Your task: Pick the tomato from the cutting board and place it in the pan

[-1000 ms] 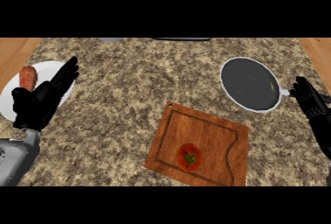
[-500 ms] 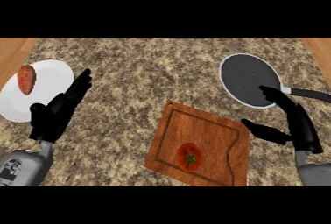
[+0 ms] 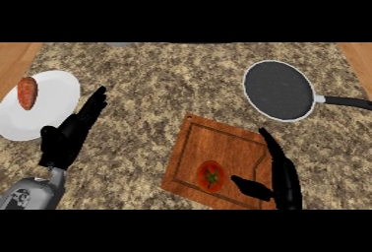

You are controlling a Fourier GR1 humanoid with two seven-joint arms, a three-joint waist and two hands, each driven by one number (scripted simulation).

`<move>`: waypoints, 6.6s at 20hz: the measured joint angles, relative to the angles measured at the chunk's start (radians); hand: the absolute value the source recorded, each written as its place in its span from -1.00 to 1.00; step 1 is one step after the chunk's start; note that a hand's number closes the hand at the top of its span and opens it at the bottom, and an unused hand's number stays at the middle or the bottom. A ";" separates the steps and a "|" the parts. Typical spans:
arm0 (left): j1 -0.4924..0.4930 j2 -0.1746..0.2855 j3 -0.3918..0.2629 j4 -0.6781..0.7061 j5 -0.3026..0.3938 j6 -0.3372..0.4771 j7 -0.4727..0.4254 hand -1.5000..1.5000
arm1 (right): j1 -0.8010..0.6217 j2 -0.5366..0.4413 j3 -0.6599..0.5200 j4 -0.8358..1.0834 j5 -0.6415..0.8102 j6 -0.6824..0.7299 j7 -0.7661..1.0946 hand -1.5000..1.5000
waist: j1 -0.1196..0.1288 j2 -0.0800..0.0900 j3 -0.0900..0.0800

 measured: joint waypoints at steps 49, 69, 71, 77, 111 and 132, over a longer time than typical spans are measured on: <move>0.010 -0.086 0.067 -0.031 -0.084 -0.068 0.047 0.00 | -0.365 0.140 0.247 0.084 0.130 0.832 0.890 1.00 | 0.003 0.001 0.001; 0.035 -0.143 0.127 -0.059 -0.141 -0.129 0.064 0.00 | -0.356 0.115 0.344 0.000 0.247 0.771 0.797 1.00 | -0.002 -0.002 0.001; 0.026 -0.138 0.138 -0.046 -0.139 -0.137 0.057 0.00 | -0.353 0.105 0.380 -0.035 0.300 0.723 0.756 1.00 | -0.004 -0.002 0.001; 0.028 -0.146 0.139 -0.034 -0.153 -0.138 0.047 0.00 | -0.355 0.051 0.450 -0.190 0.477 0.609 0.722 1.00 | -0.010 -0.003 0.002; 0.017 -0.193 0.178 -0.051 -0.192 -0.193 0.068 0.00 | -0.613 -0.079 -0.258 0.380 0.336 0.008 0.074 1.00 | 0.014 0.007 0.002; -0.026 -0.237 0.173 -0.039 -0.220 -0.210 0.070 0.00 | -0.969 -0.230 -0.558 1.266 0.166 -0.029 -0.306 -1.00 | 0.055 0.026 0.004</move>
